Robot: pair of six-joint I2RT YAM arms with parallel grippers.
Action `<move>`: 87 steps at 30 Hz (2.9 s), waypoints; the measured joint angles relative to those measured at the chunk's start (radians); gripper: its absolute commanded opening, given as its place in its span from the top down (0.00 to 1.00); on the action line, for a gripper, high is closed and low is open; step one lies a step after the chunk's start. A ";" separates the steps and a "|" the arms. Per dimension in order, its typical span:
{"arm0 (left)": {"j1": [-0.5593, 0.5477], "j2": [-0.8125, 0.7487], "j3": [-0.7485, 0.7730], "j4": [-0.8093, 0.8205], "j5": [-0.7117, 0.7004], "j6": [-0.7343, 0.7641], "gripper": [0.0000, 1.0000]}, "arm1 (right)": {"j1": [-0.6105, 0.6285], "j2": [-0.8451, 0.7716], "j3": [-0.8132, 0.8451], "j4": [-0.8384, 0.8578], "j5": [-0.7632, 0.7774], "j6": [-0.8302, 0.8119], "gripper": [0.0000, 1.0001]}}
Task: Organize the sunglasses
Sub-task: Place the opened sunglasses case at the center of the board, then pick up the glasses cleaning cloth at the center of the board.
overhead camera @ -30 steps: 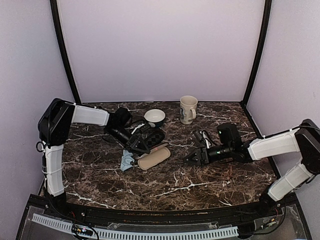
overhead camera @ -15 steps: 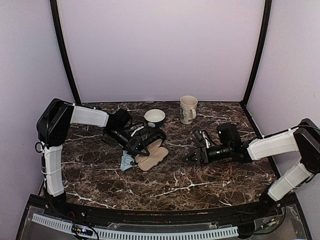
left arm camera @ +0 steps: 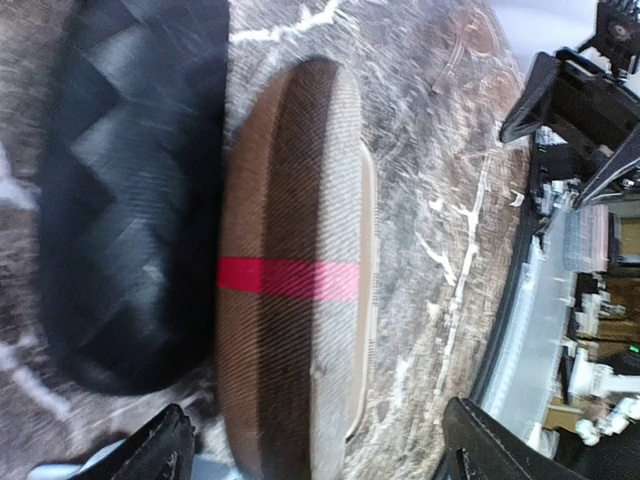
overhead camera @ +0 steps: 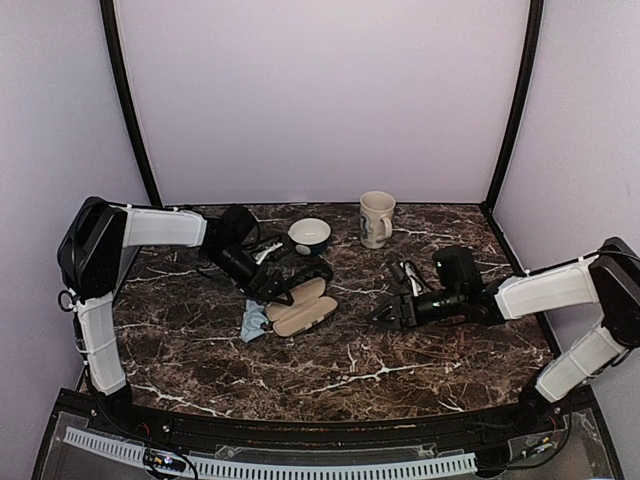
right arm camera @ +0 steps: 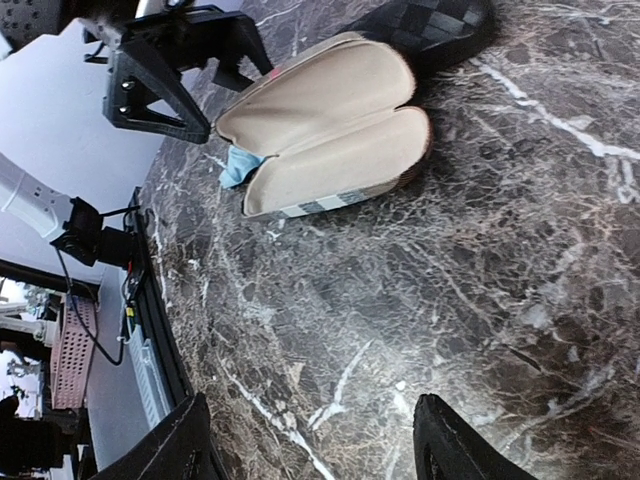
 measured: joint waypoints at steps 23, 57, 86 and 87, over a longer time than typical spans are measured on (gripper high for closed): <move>-0.058 -0.444 -0.389 0.153 -0.550 -0.224 0.37 | 0.000 -0.126 0.183 -0.463 0.438 -0.056 0.32; -0.273 -0.397 -0.510 0.286 -0.717 -0.390 0.79 | 0.037 -0.002 0.202 -0.402 0.422 -0.030 0.34; -0.306 -0.645 -0.382 0.040 -0.582 -0.230 1.00 | 0.056 0.017 0.209 -0.378 0.383 -0.048 0.34; -0.312 -0.678 -0.367 0.019 -0.557 -0.218 1.00 | 0.059 0.017 0.212 -0.371 0.374 -0.051 0.34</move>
